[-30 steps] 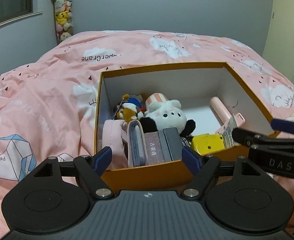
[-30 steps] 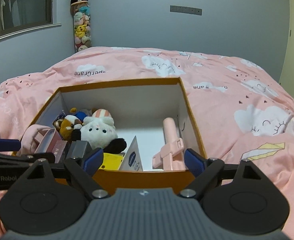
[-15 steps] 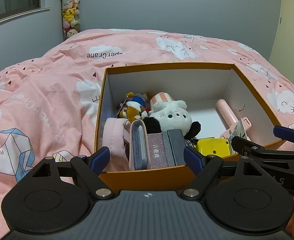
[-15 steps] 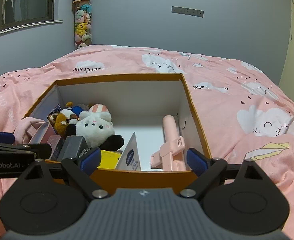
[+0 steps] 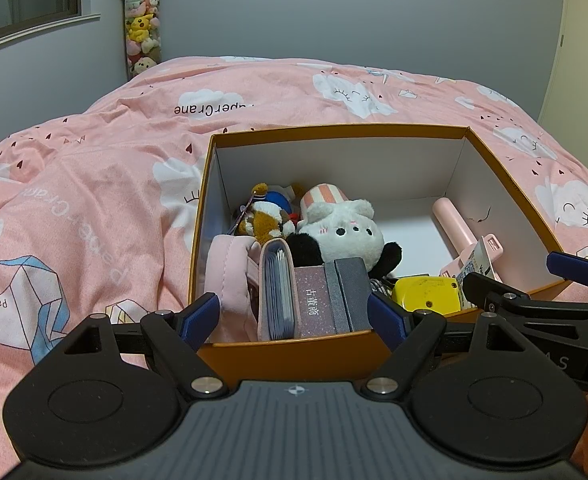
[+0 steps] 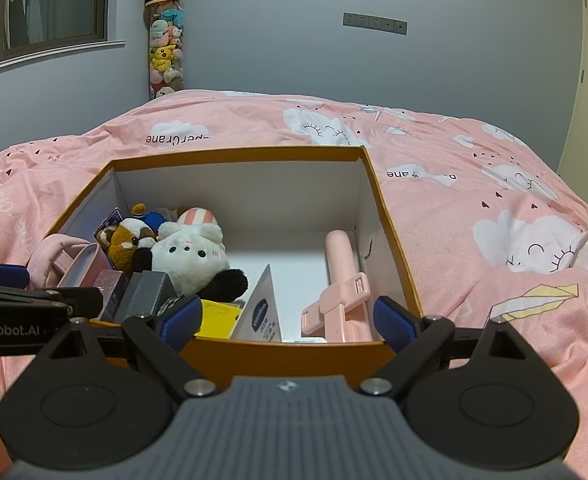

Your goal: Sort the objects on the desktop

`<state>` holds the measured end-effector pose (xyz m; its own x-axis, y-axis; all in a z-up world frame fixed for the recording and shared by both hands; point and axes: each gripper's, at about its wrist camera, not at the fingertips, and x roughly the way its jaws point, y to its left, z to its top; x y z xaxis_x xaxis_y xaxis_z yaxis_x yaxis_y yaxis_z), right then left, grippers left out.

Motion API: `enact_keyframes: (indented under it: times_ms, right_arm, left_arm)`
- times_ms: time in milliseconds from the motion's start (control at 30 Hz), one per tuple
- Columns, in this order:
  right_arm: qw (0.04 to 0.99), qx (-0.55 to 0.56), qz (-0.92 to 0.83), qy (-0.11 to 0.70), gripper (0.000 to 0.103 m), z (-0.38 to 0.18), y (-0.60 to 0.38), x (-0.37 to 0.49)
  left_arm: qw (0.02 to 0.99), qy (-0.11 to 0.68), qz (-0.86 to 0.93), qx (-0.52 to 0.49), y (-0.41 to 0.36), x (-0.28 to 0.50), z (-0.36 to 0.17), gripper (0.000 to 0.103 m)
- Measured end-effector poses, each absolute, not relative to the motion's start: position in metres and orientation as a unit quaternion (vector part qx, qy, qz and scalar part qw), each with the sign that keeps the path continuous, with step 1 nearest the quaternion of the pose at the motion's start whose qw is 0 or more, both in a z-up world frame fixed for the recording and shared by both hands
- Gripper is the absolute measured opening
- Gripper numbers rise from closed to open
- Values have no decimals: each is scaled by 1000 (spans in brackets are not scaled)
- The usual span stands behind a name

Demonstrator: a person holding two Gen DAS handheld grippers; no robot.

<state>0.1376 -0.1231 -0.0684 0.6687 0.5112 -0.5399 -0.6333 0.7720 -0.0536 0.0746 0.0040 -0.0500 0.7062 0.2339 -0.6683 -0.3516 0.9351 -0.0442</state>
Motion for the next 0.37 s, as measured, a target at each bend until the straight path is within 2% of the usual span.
enact_keyframes:
  times_ms: [367]
  right_arm:
    - [906,-119,316,257,93,-69,-123,138]
  left_arm:
    - [919,350,159,-90,5,74,-52,95]
